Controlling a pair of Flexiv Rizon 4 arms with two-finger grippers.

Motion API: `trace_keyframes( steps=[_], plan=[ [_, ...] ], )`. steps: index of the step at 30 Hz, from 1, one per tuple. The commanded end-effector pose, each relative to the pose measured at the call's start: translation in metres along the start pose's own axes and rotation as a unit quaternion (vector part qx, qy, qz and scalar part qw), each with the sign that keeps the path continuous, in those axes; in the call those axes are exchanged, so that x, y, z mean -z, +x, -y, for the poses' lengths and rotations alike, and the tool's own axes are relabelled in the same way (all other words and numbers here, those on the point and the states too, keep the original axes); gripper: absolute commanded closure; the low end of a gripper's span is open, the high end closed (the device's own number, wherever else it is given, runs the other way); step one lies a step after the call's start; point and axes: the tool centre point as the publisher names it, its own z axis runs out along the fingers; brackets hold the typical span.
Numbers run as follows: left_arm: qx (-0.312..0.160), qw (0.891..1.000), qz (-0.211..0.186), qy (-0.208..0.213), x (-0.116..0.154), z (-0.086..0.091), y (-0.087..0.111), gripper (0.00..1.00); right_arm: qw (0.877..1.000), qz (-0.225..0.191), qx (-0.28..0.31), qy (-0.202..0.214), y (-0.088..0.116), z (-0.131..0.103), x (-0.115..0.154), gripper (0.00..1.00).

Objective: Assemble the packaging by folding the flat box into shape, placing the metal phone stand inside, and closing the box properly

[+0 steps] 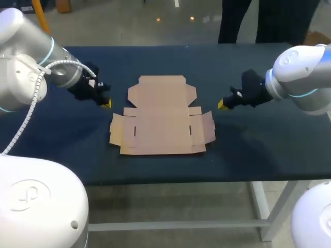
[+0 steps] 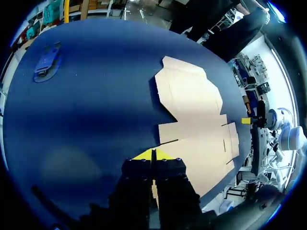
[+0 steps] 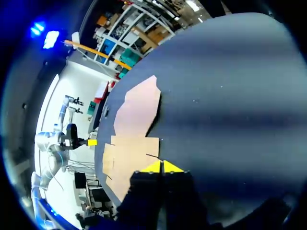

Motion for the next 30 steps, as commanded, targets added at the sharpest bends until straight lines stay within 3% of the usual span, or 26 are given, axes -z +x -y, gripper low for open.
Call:
trace_keyframes(
  steps=[1, 8, 19, 30],
  plan=[
    [-0.006, 1.0, 0.003, 0.001, -0.005, 0.003, 0.002, 1.0, 1.0, -0.004, 0.0, 0.0, -0.003, 0.0, 0.0, 1.0],
    [-0.019, 1.0, -0.009, -0.002, -0.015, 0.012, -0.002, 1.0, 1.0, -0.015, -0.001, 0.0, -0.009, -0.006, -0.01, 1.0],
    [-0.035, 0.999, -0.017, -0.012, -0.028, 0.02, 0.0, 1.0, 0.999, -0.03, 0.016, 0.039, -0.006, -0.025, -0.04, 1.0],
    [-0.043, 0.999, -0.017, -0.019, -0.037, 0.021, 0.0, 1.0, 0.998, -0.037, 0.017, 0.054, -0.005, -0.031, -0.058, 1.0]
  ],
)
